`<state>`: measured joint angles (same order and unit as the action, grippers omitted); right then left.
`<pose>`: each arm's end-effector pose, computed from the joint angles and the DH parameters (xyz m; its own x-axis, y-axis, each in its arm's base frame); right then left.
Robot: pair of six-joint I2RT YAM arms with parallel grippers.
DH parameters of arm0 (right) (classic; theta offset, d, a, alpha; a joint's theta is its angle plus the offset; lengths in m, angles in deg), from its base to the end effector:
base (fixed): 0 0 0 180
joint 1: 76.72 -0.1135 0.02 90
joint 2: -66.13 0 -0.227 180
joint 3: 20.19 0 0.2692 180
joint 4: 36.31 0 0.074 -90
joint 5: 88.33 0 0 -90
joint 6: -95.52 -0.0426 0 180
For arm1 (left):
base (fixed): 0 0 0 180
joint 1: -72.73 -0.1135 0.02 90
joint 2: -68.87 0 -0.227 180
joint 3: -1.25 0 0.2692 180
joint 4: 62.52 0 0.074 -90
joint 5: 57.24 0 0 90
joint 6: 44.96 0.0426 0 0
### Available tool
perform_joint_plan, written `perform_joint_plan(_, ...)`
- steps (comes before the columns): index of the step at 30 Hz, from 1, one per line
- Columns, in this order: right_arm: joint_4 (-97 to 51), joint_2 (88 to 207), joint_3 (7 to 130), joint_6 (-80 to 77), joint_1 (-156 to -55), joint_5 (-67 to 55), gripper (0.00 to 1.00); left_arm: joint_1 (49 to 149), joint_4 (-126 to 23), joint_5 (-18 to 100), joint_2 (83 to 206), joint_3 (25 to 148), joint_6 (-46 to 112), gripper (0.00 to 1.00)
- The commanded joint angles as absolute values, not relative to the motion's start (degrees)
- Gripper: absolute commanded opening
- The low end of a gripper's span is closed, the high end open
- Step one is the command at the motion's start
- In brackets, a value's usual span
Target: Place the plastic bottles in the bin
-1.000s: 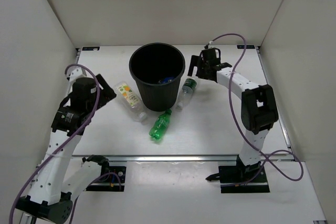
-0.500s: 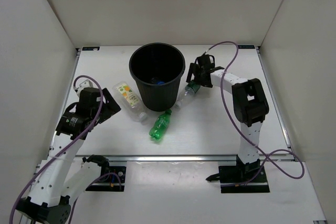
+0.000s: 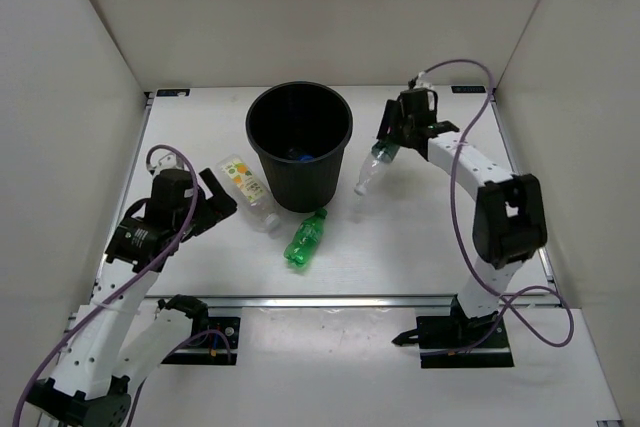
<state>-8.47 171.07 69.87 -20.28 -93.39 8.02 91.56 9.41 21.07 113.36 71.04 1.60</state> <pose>0.4077 0.1172 0.1848 -0.6753 0.2493 -0.6941 0.0963 0.9629 0.2522 0.1740 -0.0502 0.3035 -0.6263 -0.4978 -0.5999 -0.3392 0.8669 -0.3652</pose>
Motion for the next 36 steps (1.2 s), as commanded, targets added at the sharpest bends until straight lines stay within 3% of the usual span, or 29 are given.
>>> perform_joint_plan(1, -10.77, 158.88, 75.13, -13.57, -92.98, 15.53, 0.5, 92.6, 5.48, 25.01, 112.21, 68.55, 2.15, 0.99)
perform_joint_plan(5, -24.54, 147.72, 71.89, -1.8, -98.85, 26.61, 0.53, 93.04, 2.14, 27.04, 111.94, 65.12, 2.06, 0.99)
perform_joint_plan(8, -37.91, 145.75, 72.56, 10.07, -106.22, 33.73, 0.51, 92.95, 1.86, 26.96, 112.99, 65.2, 3.11, 0.98)
perform_joint_plan(14, -43.46, 153.56, 84.33, 19.29, -114.76, 31.04, 0.52, 94.0, 1.51, 26.61, 115.36, 65.37, 4.7, 0.99)
perform_joint_plan(19, -44.44, 162.7, 91.46, 25.99, -119.52, 35.77, 0.55, 92.86, 3.27, 25.64, 116.6, 65.64, 5.31, 0.99)
perform_joint_plan(23, -39.27, 164.65, 91.83, 21.09, -120.66, 34.64, 0.65, 92.51, 2.93, 23.71, 114.76, 65.38, 4.95, 0.99)
perform_joint_plan(28, -39.87, 159.92, 85.86, 17.31, -121.28, 30.6, 0.99, 88.47, 3.97, 22.04, 116.94, 67.83, 4.61, 0.99)
perform_joint_plan(36, -35.38, 151.31, 83.84, 14.66, -120.23, 28.22, 0.99, 86.64, -2.69, 20.53, 128.88, 71.17, -1.28, 0.99)
